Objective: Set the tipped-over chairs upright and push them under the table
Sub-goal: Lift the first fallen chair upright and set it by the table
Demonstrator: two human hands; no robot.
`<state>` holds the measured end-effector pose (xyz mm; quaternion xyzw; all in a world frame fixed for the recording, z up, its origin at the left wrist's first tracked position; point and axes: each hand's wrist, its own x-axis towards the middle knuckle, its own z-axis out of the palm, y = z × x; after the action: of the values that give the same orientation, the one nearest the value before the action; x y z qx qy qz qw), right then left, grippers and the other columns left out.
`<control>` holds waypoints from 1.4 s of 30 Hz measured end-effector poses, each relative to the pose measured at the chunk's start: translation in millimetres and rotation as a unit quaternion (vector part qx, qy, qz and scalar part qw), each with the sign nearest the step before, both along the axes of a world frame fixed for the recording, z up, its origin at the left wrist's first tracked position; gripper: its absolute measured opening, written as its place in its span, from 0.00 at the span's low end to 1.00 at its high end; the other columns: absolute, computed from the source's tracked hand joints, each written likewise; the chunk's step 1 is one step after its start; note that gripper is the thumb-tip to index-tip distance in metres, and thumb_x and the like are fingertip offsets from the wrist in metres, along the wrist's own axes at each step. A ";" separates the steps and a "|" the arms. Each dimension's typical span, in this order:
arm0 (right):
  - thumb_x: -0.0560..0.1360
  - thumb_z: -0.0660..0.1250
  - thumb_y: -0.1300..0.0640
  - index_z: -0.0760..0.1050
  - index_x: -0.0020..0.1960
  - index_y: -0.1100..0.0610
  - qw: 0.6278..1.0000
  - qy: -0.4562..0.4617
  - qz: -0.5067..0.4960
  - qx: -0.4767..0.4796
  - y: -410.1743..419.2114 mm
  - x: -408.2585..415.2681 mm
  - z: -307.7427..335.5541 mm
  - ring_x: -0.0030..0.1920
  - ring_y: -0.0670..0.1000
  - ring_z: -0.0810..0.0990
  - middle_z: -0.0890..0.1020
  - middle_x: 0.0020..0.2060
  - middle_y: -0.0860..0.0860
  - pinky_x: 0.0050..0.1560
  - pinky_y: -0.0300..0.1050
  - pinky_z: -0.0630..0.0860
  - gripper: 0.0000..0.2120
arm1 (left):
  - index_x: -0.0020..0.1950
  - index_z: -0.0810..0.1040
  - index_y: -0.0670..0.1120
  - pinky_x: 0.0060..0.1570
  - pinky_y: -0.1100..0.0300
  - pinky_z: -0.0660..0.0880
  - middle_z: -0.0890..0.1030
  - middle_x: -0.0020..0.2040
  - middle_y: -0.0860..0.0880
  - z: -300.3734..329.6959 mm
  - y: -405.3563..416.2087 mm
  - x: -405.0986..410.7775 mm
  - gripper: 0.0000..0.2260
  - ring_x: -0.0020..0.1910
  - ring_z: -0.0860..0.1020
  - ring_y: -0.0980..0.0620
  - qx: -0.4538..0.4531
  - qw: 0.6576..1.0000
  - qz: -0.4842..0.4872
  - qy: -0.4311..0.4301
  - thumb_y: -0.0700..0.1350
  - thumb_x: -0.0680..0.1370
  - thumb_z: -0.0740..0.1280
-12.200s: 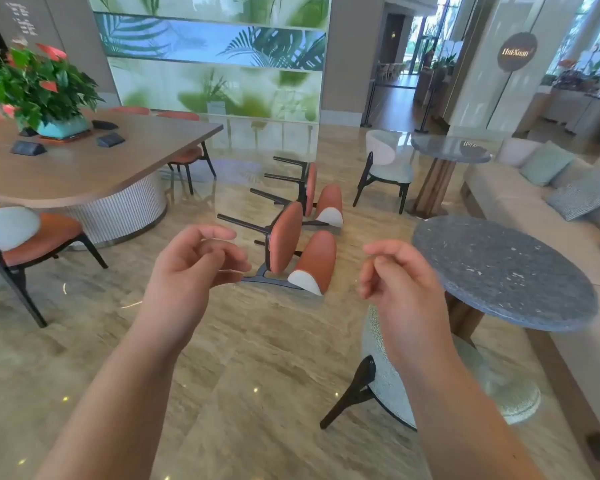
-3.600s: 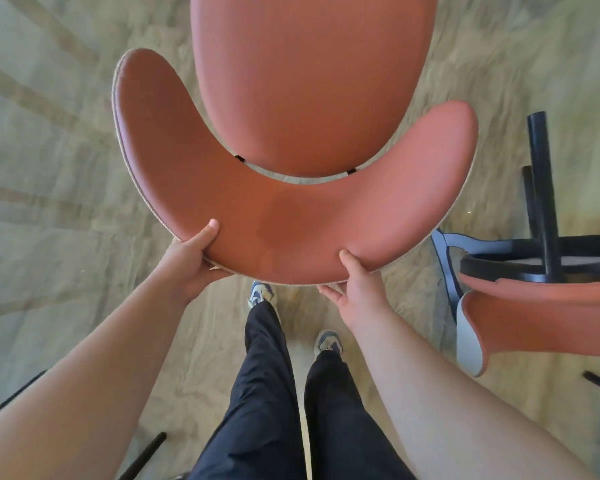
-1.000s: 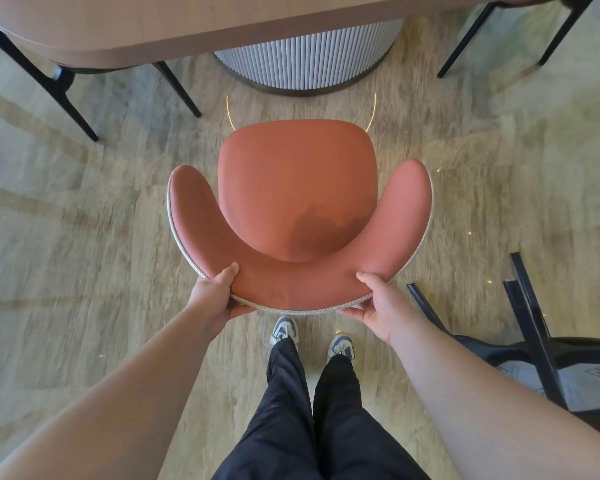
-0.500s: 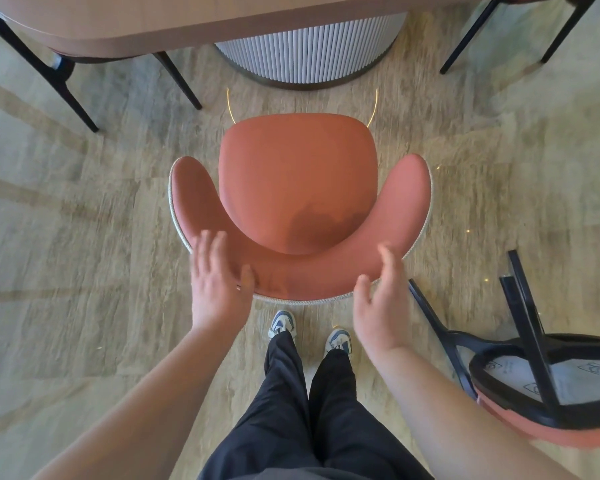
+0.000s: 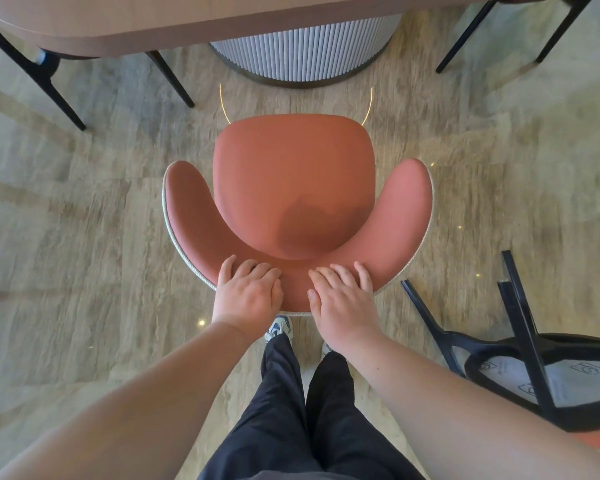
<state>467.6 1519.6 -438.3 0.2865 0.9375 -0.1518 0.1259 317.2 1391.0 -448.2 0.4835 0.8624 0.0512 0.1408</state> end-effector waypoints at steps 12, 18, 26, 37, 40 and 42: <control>0.83 0.51 0.48 0.48 0.83 0.60 0.996 -0.009 -0.084 0.014 57.9 15.4 12.2 0.83 0.56 0.48 0.52 0.83 0.57 0.81 0.61 0.46 0.33 | 0.84 0.60 0.41 0.82 0.50 0.36 0.58 0.85 0.40 17.4 -17.7 -47.5 0.30 0.86 0.48 0.42 0.010 0.984 0.171 -0.047 0.50 0.83 0.58; 0.83 0.54 0.47 0.44 0.82 0.66 0.977 -0.125 -0.167 0.050 124.0 10.6 7.4 0.83 0.61 0.43 0.48 0.83 0.63 0.81 0.57 0.45 0.37 | 0.86 0.46 0.40 0.82 0.49 0.40 0.44 0.87 0.39 13.1 -2.9 -119.6 0.35 0.85 0.39 0.45 -0.114 0.974 0.185 -0.067 0.55 0.85 0.56; 0.84 0.52 0.48 0.40 0.81 0.67 0.971 -0.141 -0.192 0.020 131.7 6.5 -4.3 0.82 0.61 0.39 0.41 0.82 0.63 0.81 0.53 0.39 0.36 | 0.85 0.45 0.39 0.82 0.48 0.39 0.42 0.87 0.39 -4.5 2.8 -130.5 0.38 0.85 0.37 0.44 -0.130 0.972 0.187 -0.061 0.54 0.83 0.58; 0.84 0.54 0.55 0.54 0.83 0.53 0.931 -0.023 -0.322 -0.169 128.5 18.6 58.9 0.66 0.54 0.78 0.66 0.77 0.52 0.63 0.51 0.74 0.28 | 0.86 0.50 0.44 0.82 0.45 0.43 0.50 0.87 0.41 34.8 8.1 -127.1 0.37 0.86 0.43 0.42 -0.117 0.971 0.162 -0.130 0.49 0.81 0.64; 0.83 0.54 0.60 0.67 0.76 0.50 0.885 0.112 -0.401 -0.206 99.3 40.1 96.3 0.48 0.45 0.81 0.77 0.65 0.47 0.50 0.45 0.77 0.22 | 0.80 0.69 0.47 0.72 0.49 0.65 0.72 0.78 0.44 71.7 12.8 -101.0 0.25 0.78 0.67 0.44 0.004 0.937 0.230 -0.262 0.43 0.82 0.65; 0.82 0.52 0.66 0.76 0.66 0.50 0.821 0.223 -0.459 -0.257 76.9 60.0 123.6 0.53 0.46 0.85 0.84 0.60 0.48 0.58 0.48 0.80 0.21 | 0.66 0.80 0.53 0.64 0.53 0.72 0.83 0.66 0.52 96.8 13.9 -79.8 0.14 0.64 0.78 0.51 0.085 0.873 0.292 -0.382 0.43 0.82 0.64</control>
<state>527.7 1596.4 -314.7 0.5991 0.6269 -0.4876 -0.1014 237.4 1404.9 -351.4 0.1624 0.8358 0.3439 0.3960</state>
